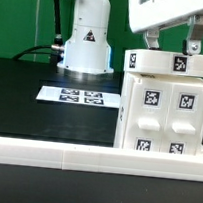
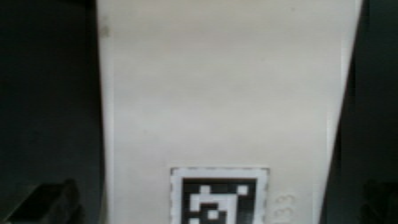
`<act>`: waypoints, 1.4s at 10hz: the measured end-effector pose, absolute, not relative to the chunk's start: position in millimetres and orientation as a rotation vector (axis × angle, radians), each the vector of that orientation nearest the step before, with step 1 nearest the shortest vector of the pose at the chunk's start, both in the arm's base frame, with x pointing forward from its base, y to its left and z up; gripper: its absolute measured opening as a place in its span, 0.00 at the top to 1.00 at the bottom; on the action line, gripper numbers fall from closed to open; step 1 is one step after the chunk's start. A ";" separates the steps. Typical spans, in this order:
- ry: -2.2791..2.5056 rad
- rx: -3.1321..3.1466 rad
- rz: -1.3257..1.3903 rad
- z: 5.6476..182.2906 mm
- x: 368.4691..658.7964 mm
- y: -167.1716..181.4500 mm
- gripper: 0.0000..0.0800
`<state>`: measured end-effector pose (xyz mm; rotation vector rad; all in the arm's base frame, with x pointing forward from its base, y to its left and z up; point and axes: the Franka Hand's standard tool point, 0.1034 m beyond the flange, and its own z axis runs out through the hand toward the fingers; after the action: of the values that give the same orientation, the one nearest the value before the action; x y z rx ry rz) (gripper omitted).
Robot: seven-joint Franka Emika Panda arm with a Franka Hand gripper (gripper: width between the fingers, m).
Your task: Assemble cabinet
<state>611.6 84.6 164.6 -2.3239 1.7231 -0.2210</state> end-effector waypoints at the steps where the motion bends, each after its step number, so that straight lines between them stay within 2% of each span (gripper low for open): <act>1: 1.717 -2.317 -0.221 168.2 612.3 85.8 0.00; 2: 1.706 -2.313 -0.223 171.9 613.1 86.7 0.00; 6: 1.653 -2.368 -0.209 168.1 611.0 88.4 0.00; 8: 1.419 -2.527 -0.250 170.0 611.4 85.2 0.00; 14: 1.296 -2.581 -0.283 181.6 615.5 85.0 0.00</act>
Offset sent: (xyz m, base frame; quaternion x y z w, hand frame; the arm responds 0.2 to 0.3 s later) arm 0.0000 0.0000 0.0000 0.0000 0.0000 0.0000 1.0000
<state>615.5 85.0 181.6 -2.5810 1.2958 -0.2828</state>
